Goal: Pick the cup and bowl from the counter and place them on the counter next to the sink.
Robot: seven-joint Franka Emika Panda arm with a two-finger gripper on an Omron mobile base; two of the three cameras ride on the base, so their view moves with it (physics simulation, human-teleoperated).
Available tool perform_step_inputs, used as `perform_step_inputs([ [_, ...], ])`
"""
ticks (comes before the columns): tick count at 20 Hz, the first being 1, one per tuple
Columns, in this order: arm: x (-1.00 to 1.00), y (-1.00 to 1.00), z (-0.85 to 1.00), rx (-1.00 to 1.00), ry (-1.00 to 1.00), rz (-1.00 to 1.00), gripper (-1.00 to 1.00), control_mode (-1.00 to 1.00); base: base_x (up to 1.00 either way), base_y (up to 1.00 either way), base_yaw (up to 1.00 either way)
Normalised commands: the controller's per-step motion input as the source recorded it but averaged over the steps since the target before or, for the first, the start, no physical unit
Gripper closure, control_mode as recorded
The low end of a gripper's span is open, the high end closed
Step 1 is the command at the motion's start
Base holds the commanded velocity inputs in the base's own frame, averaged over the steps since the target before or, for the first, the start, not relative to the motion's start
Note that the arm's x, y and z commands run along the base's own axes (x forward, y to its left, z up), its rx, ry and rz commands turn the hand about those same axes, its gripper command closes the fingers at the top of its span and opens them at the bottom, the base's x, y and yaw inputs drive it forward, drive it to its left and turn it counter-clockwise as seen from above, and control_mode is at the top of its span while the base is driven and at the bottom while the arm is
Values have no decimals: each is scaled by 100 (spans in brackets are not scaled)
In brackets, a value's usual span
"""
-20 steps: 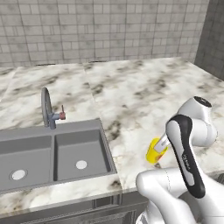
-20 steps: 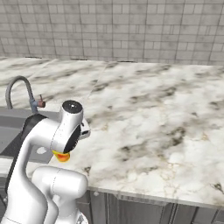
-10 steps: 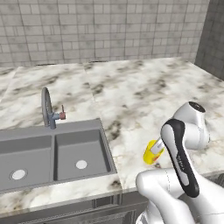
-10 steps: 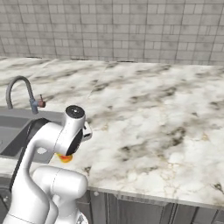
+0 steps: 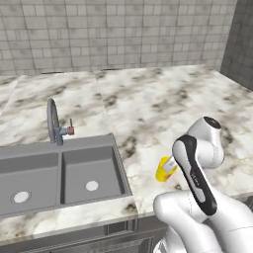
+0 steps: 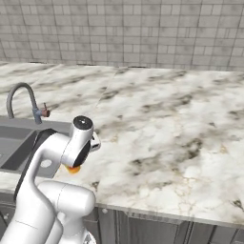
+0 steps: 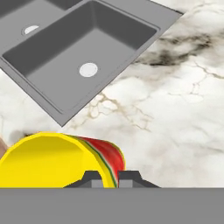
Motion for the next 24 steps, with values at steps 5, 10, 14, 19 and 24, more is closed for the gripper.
perform_step_inputs([
  [5, 39, 7, -16, 0, 0, 0, 100, -100, 0, 0, 0],
  [10, 31, 1, -21, 0, 0, 0, 100, -100, 0, 0, 0],
  [14, 24, 0, -23, 0, 0, 0, 100, -100, 0, 0, 0],
  [19, 18, 0, -25, 0, 0, 0, 100, -100, 0, 0, 0],
  [24, 6, 0, -26, 0, 0, 0, 100, -100, 0, 0, 0],
])
